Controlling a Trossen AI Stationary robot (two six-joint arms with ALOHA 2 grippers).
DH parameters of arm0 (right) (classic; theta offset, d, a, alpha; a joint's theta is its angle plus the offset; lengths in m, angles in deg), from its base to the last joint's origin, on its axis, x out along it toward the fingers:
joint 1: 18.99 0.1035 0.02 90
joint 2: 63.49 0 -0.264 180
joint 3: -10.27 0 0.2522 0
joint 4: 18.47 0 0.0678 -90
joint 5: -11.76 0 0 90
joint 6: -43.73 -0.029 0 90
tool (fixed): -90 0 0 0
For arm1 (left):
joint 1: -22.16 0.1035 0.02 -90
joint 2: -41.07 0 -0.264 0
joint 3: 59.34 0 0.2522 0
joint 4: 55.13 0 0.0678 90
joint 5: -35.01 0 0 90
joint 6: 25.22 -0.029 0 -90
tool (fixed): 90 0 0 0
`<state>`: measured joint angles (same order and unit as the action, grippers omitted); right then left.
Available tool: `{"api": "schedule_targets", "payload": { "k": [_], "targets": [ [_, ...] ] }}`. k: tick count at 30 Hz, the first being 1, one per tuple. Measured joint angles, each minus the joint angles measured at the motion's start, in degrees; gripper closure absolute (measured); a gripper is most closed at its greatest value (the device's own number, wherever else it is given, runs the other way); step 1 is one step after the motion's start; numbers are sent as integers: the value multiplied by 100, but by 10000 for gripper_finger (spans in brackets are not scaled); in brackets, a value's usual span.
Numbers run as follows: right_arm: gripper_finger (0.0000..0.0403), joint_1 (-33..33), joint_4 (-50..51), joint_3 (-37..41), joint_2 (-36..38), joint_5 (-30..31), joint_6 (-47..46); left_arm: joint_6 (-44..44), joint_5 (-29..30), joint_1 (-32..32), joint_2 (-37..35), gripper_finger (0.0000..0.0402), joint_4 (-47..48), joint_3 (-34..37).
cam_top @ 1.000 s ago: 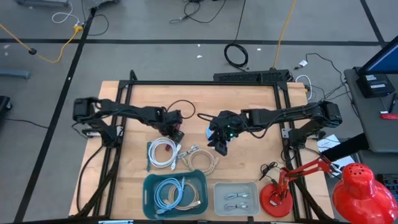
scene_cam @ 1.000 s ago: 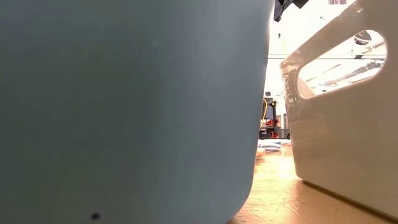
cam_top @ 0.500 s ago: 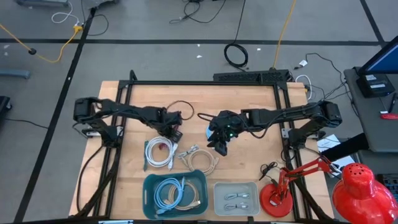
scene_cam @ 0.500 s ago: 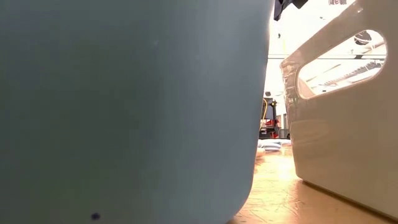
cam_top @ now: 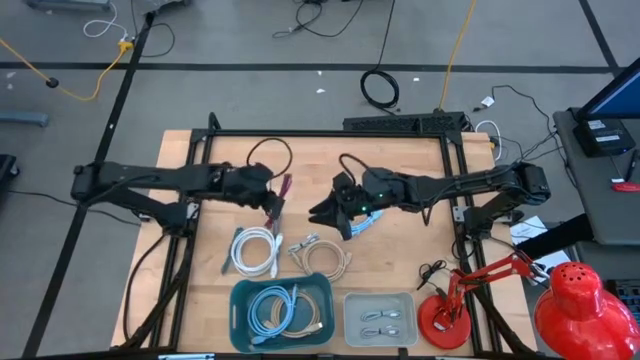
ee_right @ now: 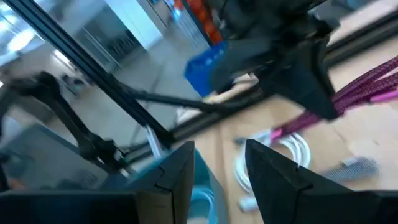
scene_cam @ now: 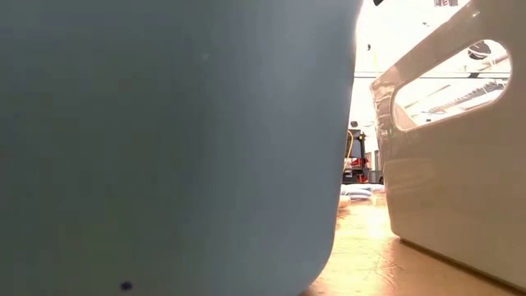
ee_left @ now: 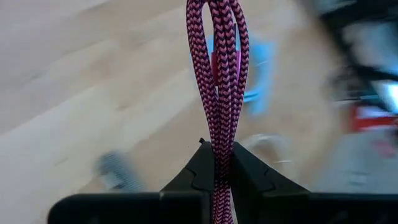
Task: Pick & Place USB Port
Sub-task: Put the small pink charger cable into the grey bin
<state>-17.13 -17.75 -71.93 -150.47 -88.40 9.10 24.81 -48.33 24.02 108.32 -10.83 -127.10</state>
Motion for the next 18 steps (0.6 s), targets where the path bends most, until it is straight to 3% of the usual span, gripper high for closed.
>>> {"api": "schedule_targets", "payload": {
  "k": [9, 12, 18],
  "targets": [
    [268, 118, -1165, 331, -107, 208, -756, -27, 896, -956, -51, 378, -1656, -10],
    [268, 167, -1501, 349, -174, 604, -974, -85, 1012, -1043, 7, 378, -1766, -7],
    [268, 196, -1837, 369, -321, 724, -1274, -199, 1069, -1048, 10, 378, -2051, -7]
  ]
}}
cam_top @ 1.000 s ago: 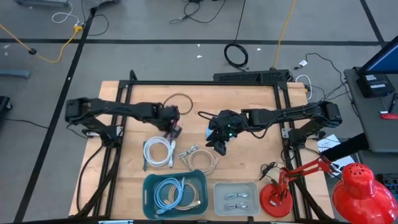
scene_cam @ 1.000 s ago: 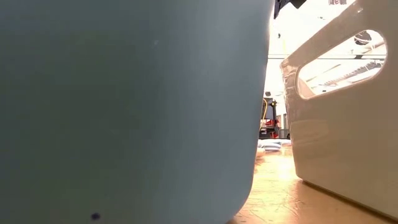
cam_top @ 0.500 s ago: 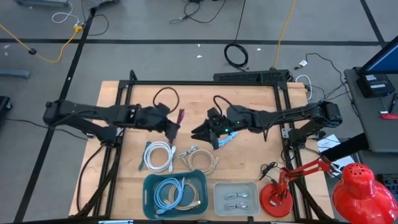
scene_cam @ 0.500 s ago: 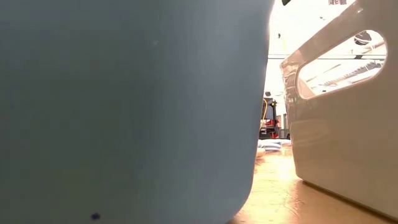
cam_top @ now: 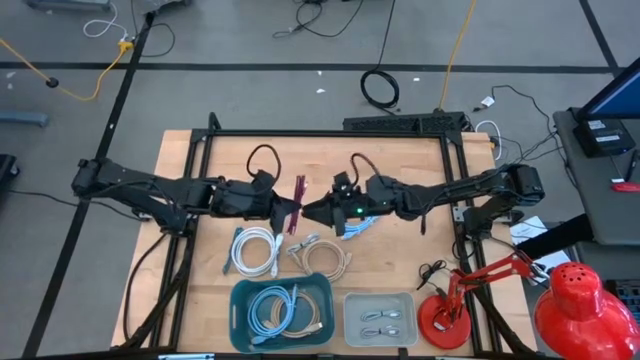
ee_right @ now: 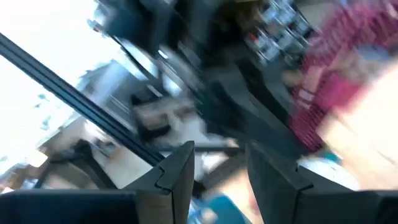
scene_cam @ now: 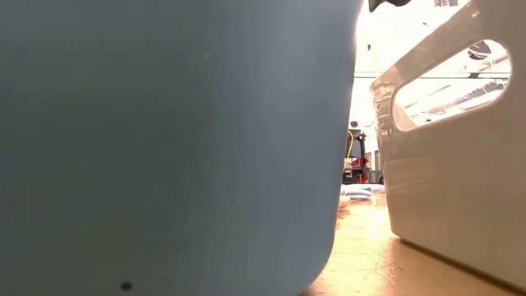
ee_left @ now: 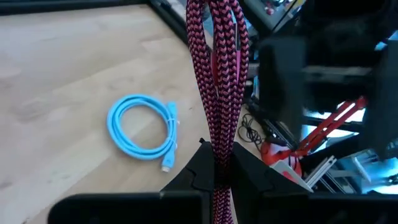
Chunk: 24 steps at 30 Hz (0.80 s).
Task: Pick & Place USB Port
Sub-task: Put the small pink charger cable into the grey bin
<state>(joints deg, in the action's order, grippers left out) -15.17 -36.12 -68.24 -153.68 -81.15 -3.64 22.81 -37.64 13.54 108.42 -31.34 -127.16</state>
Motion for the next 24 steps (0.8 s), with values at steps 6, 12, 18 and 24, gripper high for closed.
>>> {"api": "schedule_targets", "payload": {
  "k": [6, 12, 18, 24],
  "targets": [
    [268, 7, -441, 0, -228, -12, -28, 55, -211, -26, 1, 378, -122, -2],
    [268, 15, -702, -7, -357, -20, -147, 57, -80, -256, 31, 378, -383, 0],
    [272, 20, -1050, -8, -433, -75, -149, 30, -30, -412, 23, 378, -549, 0],
    [292, -3, -1041, -7, -439, -304, -77, 202, 505, -623, -187, 378, -78, 0]
  ]
}}
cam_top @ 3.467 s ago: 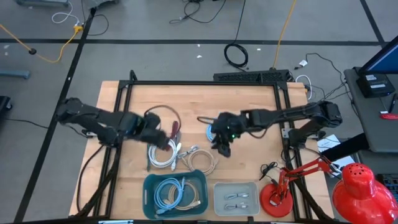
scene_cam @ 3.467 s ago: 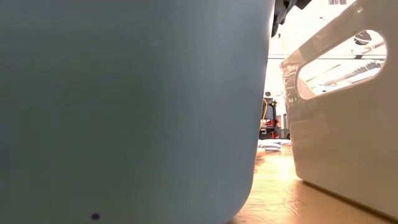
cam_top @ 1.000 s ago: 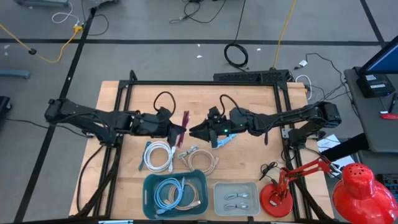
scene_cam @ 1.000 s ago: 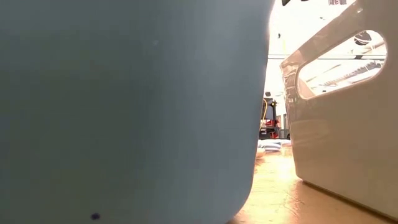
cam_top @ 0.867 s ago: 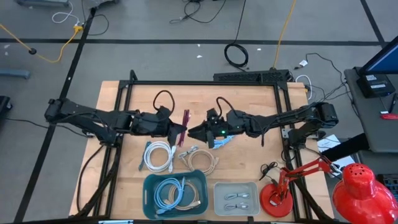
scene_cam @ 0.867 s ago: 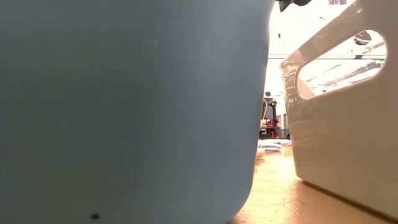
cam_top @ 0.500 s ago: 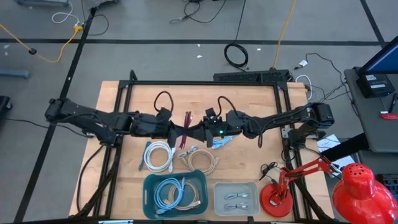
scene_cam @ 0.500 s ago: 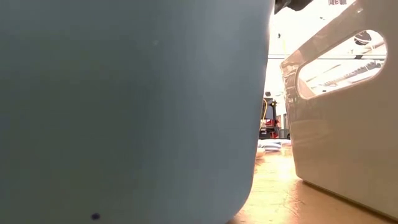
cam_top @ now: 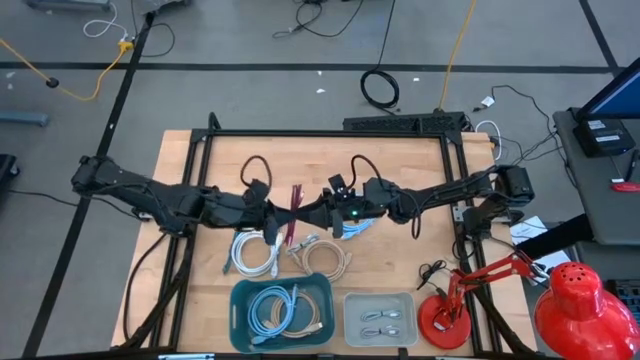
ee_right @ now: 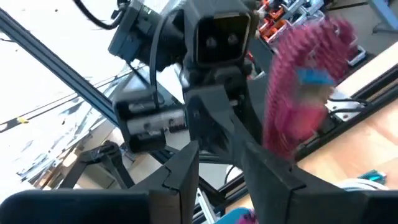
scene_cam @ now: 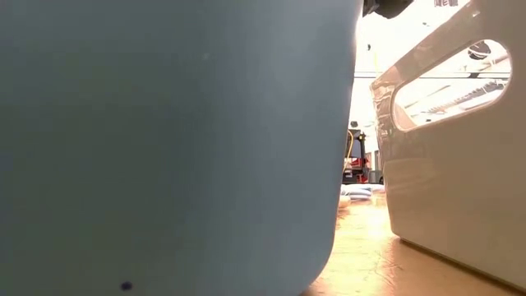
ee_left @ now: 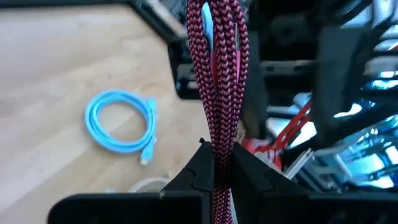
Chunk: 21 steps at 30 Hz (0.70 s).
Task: Pick & Place USB Port
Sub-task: Put the small pink charger cable into the grey bin
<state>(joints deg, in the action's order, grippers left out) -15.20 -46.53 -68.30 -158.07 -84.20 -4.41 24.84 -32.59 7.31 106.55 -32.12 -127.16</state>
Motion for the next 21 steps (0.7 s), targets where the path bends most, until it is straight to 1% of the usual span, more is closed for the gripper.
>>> {"api": "schedule_targets", "payload": {
  "k": [3, 6, 9, 13, 16, 19, 21],
  "targets": [
    [288, 39, 48, 0, 2, -14, -22, -37, -82, 20, -112, 378, -220, -1],
    [268, 74, 53, 0, 7, -49, -37, -46, -292, -27, -97, 378, -431, -2],
    [243, 88, 4, -7, 15, -41, -44, -27, -180, -126, -97, 378, -467, -2],
    [219, 90, -3, -4, 17, -82, -41, 69, -197, -195, -20, 378, -575, -2],
    [214, 94, -3, -4, 11, -122, -58, 156, -140, -365, -20, 378, -602, -2],
    [216, 93, 35, -4, 1, -53, -65, 177, 157, -482, -79, 378, -253, -2],
    [219, 79, 23, -4, -3, 39, -49, 197, 156, -494, -201, 378, -148, 0]
  ]
}}
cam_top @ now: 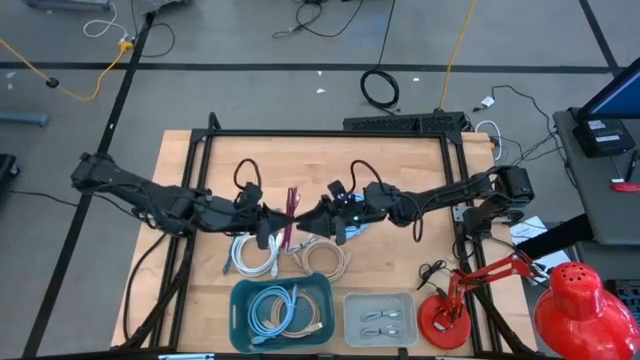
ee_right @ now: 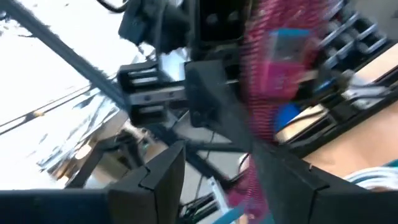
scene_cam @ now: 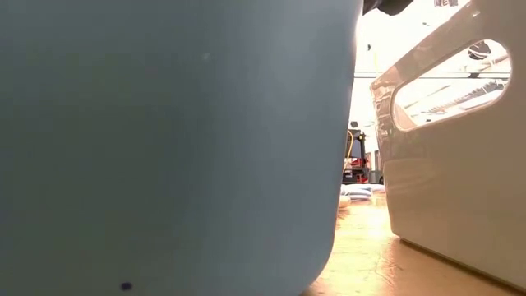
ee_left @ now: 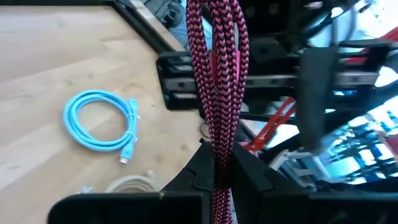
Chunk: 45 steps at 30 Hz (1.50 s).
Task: Pick & Place USB Port
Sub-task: Put the small pink charger cable into the grey bin
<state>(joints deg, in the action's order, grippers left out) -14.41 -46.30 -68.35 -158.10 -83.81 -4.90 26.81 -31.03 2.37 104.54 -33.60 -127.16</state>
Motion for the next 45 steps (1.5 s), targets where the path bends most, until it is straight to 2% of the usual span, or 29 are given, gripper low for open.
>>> {"api": "schedule_targets", "payload": {
  "k": [8, 20, 22, 25, 29, 33, 36, 38, 45],
  "targets": [
    [222, 0, -21, 0, 2, -8, -14, -7, -128, -99, -68, 378, -531, -9],
    [230, 0, -41, 0, 2, -14, -19, 170, -383, -35, 506, 378, -872, -4],
    [245, 0, -22, 1, 2, -14, -20, 165, -442, 30, 493, 378, -907, -4],
    [291, 0, -21, 0, 2, -28, -98, 164, -444, 104, 495, 377, -900, -4],
    [376, 0, -46, 0, 7, -136, -27, 126, -800, 194, 493, 337, -1016, -4],
    [382, -19, -19, 0, 32, -459, -198, 181, -1478, 171, 489, 294, -1161, -2],
    [386, -62, 58, 0, 81, -902, -330, 249, -1592, -82, 280, 280, -1065, 7],
    [388, -85, 318, 0, 161, -1261, -370, 171, -1430, -303, 45, 280, -1077, -4],
    [389, 71, 2083, 4, 670, -2063, -13, -230, 163, -956, -755, 295, -601, -6]
  ]
}}
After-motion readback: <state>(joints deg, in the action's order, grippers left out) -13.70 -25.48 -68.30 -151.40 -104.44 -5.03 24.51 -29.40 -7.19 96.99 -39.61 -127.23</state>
